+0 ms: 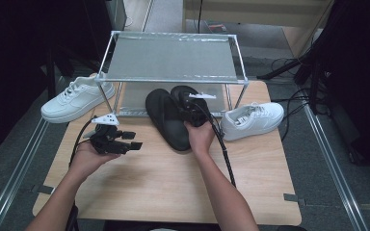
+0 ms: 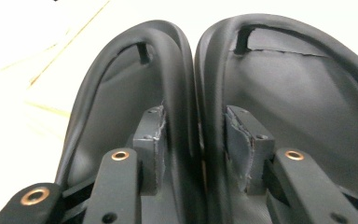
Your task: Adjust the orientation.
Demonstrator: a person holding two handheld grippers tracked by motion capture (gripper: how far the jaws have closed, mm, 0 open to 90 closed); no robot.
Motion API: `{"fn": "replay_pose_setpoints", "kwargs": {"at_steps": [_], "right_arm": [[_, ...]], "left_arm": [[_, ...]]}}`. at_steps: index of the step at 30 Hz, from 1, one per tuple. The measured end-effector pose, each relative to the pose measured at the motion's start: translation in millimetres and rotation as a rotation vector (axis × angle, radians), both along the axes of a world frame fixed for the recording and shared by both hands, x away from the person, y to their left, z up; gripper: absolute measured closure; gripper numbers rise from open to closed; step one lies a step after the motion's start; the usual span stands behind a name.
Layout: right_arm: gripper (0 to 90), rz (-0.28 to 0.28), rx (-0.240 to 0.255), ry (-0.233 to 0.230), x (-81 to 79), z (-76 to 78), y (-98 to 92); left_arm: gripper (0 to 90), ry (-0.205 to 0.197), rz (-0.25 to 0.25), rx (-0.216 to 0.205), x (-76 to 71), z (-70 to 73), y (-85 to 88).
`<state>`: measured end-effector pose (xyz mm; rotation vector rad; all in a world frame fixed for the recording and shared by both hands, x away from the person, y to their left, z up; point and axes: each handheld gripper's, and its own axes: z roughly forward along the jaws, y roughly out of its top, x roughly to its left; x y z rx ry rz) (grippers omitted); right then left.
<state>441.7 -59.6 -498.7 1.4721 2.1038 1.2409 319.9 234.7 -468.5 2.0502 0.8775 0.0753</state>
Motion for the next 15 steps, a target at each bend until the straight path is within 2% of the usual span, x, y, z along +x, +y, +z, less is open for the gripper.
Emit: {"fn": "replay_pose_setpoints", "kwargs": {"at_steps": [1,3,7,11,15], "right_arm": [[59.3,0.01,-0.006,-0.006,-1.9,1.9,-1.3],[58.4,0.024,-0.009,-0.014,-7.1,6.1,-3.6],[58.9,0.06,-0.011,-0.021,-21.6,12.4,-8.5],[58.8,0.12,0.006,0.005,-34.1,18.6,-14.0],[58.7,0.177,-0.004,-0.007,-47.1,24.5,-19.3]], "left_arm": [[40.8,0.002,-0.002,-0.001,0.4,-0.2,0.3],[40.8,0.012,-0.002,-0.034,1.6,-0.2,1.7],[41.7,0.001,0.01,-0.033,2.8,0.4,4.2],[51.1,-0.022,0.003,-0.017,4.7,2.0,3.2],[62.1,-0.034,-0.017,-0.011,9.3,7.3,2.6]]}}
